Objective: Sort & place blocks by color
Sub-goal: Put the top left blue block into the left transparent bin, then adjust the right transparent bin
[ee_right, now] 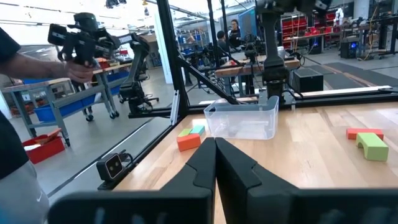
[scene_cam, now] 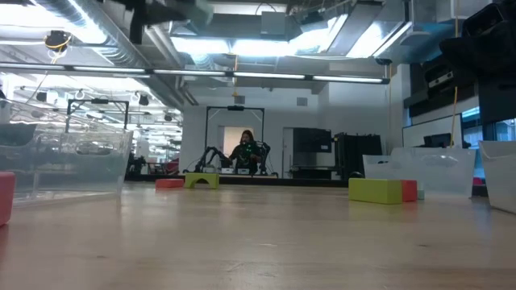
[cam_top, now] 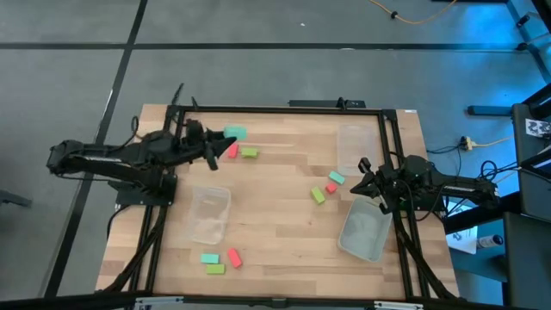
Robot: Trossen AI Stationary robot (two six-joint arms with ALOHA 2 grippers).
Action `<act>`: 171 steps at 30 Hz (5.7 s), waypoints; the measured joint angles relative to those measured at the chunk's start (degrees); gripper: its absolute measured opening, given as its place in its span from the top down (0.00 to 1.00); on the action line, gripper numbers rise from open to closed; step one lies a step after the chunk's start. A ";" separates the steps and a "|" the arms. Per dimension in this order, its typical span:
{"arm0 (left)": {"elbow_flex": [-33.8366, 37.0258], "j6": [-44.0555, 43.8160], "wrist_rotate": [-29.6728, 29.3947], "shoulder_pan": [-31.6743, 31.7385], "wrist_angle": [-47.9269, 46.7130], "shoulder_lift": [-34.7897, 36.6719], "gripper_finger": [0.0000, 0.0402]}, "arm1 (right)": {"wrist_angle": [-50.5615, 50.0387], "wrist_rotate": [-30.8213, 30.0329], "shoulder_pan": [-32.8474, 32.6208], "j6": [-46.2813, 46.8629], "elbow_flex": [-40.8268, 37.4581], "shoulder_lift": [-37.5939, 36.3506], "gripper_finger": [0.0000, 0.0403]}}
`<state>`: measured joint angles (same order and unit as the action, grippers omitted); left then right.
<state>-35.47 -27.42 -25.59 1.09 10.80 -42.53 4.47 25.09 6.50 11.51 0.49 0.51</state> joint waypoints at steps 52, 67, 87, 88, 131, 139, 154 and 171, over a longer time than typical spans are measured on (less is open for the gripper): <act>-19.70 -1.90 27.54 -24.67 -74.38 -6.16 0.70 | 0.01 -0.01 0.01 0.00 0.00 0.00 0.96; -4.58 5.57 13.69 -29.34 -62.20 -19.31 0.70 | 0.02 0.00 0.00 0.00 -0.01 0.00 0.96; 2.87 7.01 14.56 -29.12 -54.49 -19.40 0.63 | 0.02 0.01 0.00 0.00 0.00 0.00 0.96; 2.87 7.01 14.56 -29.12 -54.67 -19.40 0.62 | 0.00 -0.01 0.00 0.00 0.00 0.00 0.96; -22.82 15.78 12.90 -18.58 -49.59 -14.06 0.59 | 0.02 -0.01 0.00 0.00 0.00 0.00 0.96; -9.87 13.50 14.53 -7.91 -15.60 -7.58 0.59 | 0.00 -0.01 0.00 0.00 0.00 0.00 0.96; -0.14 8.02 13.27 -1.36 6.87 -5.72 0.59 | 0.02 0.00 0.01 0.00 0.00 0.00 0.96; -0.14 7.93 21.76 -1.36 6.72 -5.32 0.59 | 18.71 -4.46 0.02 -0.31 -0.02 0.02 0.96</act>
<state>-35.62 -19.49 -3.83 -0.27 17.52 -47.84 23.18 20.63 6.52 11.20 0.47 0.54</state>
